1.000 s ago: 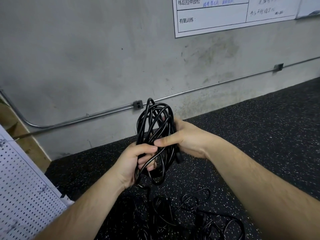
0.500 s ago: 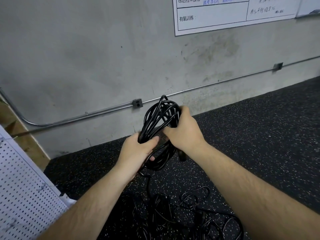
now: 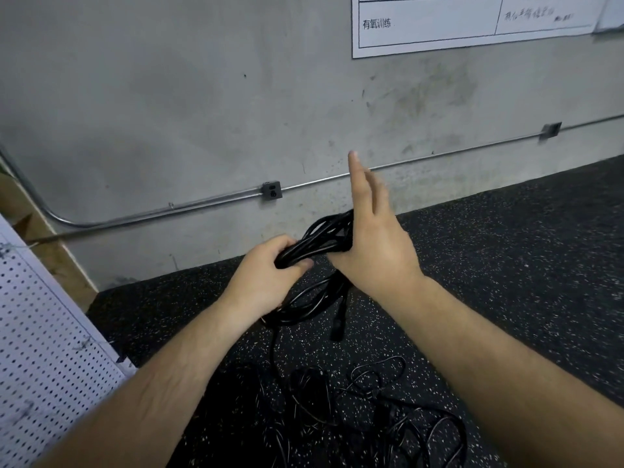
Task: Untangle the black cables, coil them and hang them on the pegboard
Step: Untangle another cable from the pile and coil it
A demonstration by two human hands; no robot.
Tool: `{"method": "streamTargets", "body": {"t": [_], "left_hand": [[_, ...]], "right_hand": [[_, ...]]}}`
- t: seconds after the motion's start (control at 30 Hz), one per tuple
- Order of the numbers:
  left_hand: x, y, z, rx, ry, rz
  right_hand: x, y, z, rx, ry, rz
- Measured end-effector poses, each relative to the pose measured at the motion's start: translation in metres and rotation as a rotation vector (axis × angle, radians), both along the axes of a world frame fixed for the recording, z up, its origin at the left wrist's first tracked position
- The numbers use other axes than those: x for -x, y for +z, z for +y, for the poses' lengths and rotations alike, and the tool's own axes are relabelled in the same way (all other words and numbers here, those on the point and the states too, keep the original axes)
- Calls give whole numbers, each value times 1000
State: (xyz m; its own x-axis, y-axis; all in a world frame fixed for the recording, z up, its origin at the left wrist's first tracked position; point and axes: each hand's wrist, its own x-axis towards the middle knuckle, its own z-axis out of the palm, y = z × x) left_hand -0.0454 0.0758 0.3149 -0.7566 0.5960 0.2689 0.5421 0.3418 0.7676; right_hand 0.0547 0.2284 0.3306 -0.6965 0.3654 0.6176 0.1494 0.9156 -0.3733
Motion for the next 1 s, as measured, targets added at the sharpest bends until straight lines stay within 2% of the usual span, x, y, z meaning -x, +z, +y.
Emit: {"method": "streamTargets", "body": {"t": [0.07,0.13,0.2,0.27,0.33,0.43,0.53,0.6,0.7,0.83,1.0], "left_hand": [[3,0,-2,49,2,46],[5,1,-5,81,9,72],[6,3,-8,128,-3,89],[4,6,-10,171,-19,63],[2,8,-11,177,-43,-7],[-5,8,-10,149,-98,-82],[-6,5,-9,77,-90,-90],[-1,1,-9,59,-60,10],[8,-9,-8,173,-17,219],[10,-16,-4,218,54,341],[3,-7,6,183,158,435]], "right_hand": [[-1,-1,-4,-294,-133,-10],[-2,8,-13,-426,-94,-186],[-1,15,-13,-360,125,-435],[-2,15,-9,-217,287,-490],[-3,9,-4,-112,325,-499],[-1,2,-3,-92,255,-566],[4,1,-2,-114,180,-459],[2,7,5,-104,91,-383],[-3,13,16,-46,-29,-387],[1,5,20,94,-85,-449],[6,-6,37,226,-141,-354]]}}
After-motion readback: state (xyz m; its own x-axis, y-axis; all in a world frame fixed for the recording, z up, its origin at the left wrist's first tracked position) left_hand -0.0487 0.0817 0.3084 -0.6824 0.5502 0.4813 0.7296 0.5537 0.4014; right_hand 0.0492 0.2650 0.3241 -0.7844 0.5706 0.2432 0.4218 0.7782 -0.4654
